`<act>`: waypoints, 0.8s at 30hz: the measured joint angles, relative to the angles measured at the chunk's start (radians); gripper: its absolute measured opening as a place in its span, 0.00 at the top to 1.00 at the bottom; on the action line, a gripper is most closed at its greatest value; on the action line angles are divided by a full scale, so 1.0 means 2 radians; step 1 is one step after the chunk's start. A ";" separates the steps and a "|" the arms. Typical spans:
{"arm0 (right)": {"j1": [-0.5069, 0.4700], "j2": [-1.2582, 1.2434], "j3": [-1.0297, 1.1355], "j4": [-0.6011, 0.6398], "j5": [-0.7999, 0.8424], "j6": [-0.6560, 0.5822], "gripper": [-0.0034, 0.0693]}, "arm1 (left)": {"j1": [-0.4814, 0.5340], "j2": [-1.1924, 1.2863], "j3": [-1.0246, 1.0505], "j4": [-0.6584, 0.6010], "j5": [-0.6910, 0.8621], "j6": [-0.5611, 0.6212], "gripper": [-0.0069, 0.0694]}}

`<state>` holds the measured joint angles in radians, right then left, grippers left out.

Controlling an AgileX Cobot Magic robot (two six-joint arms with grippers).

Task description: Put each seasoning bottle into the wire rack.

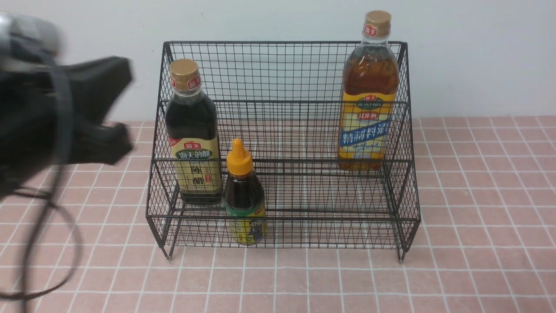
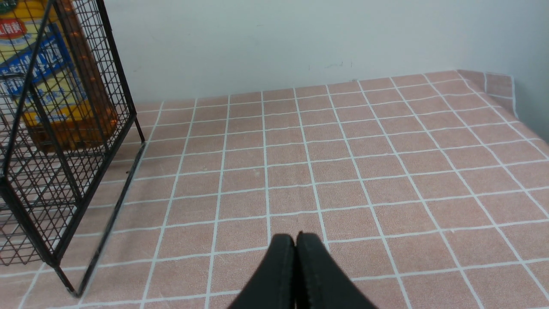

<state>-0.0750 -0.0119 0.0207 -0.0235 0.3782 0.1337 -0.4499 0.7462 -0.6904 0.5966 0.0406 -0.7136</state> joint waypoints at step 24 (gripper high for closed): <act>0.000 0.000 0.000 0.000 0.000 0.000 0.97 | 0.000 -0.229 0.012 0.019 0.043 -0.012 0.92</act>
<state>-0.0750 -0.0119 0.0207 -0.0235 0.3782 0.1337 -0.4499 0.2882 -0.6668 0.6352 0.1275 -0.7366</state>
